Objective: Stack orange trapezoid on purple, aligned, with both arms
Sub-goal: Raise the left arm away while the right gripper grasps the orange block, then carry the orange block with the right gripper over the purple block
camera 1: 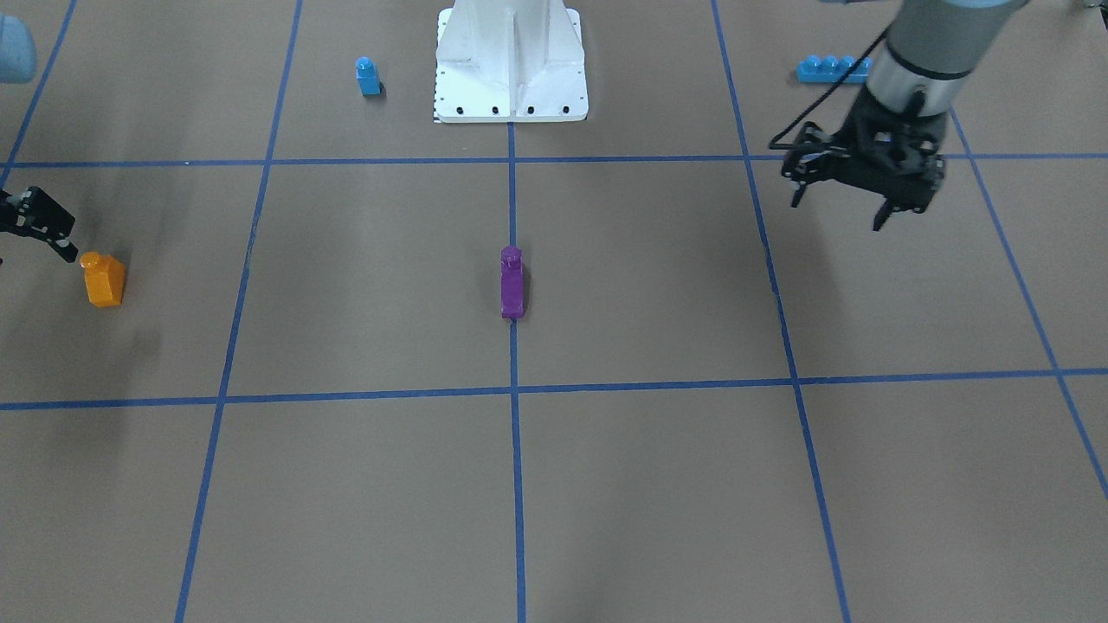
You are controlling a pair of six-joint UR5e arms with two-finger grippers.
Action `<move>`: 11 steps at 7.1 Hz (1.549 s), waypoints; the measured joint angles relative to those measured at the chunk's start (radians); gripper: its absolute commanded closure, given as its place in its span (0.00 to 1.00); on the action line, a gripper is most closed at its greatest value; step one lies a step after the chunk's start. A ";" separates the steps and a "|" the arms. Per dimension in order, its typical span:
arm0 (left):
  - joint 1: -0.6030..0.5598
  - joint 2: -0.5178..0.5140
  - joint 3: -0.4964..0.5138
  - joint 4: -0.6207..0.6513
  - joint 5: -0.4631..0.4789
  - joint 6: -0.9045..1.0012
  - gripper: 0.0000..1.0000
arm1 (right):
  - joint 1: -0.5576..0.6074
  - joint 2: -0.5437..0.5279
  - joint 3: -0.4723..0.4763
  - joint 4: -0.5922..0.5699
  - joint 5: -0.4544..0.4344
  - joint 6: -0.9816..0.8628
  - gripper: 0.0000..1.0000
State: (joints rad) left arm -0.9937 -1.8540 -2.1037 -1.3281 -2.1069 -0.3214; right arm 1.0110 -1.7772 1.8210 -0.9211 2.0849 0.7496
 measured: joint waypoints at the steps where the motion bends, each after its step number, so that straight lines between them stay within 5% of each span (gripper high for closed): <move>1: -0.061 0.034 -0.001 0.001 -0.031 0.084 0.00 | -0.055 -0.005 -0.044 0.076 -0.049 0.050 0.01; 2: -0.086 0.048 -0.002 0.001 -0.043 0.117 0.00 | -0.095 -0.009 -0.068 0.120 -0.076 0.075 0.04; 4: -0.096 0.054 -0.006 0.000 -0.049 0.128 0.00 | -0.145 -0.021 -0.081 0.145 -0.102 0.088 0.41; 6: -0.096 0.055 -0.007 -0.001 -0.050 0.126 0.00 | -0.169 -0.027 -0.083 0.144 -0.106 0.088 0.41; 7: -0.096 0.055 -0.007 -0.001 -0.050 0.125 0.00 | -0.175 -0.028 -0.084 0.143 -0.106 0.088 0.51; 8: -0.096 0.055 -0.008 -0.001 -0.050 0.124 0.00 | -0.178 -0.029 -0.084 0.142 -0.106 0.088 0.91; 9: -0.096 0.055 -0.008 -0.001 -0.050 0.124 0.00 | -0.180 -0.029 -0.084 0.140 -0.105 0.087 1.00; 11: -0.096 0.056 -0.007 -0.001 -0.050 0.123 0.00 | -0.181 -0.025 -0.075 0.135 -0.100 0.084 1.00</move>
State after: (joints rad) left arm -1.0899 -1.7976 -2.1105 -1.3288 -2.1568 -0.1979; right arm 0.8295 -1.8022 1.7463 -0.7860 1.9853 0.8340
